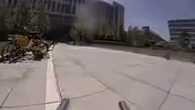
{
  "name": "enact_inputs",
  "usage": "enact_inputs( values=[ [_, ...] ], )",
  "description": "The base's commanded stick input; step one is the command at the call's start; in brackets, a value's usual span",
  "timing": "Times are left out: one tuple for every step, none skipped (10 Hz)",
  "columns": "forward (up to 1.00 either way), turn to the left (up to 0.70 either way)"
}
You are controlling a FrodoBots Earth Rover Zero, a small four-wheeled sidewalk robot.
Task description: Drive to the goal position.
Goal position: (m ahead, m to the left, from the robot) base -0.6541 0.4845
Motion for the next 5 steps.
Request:
enact_inputs(
  values=[
    [0.7,-0.33],
    [0.7,-0.31],
    [0.7,0.0],
    [0.7,0.0],
    [0.7,0.0]
  ],
)
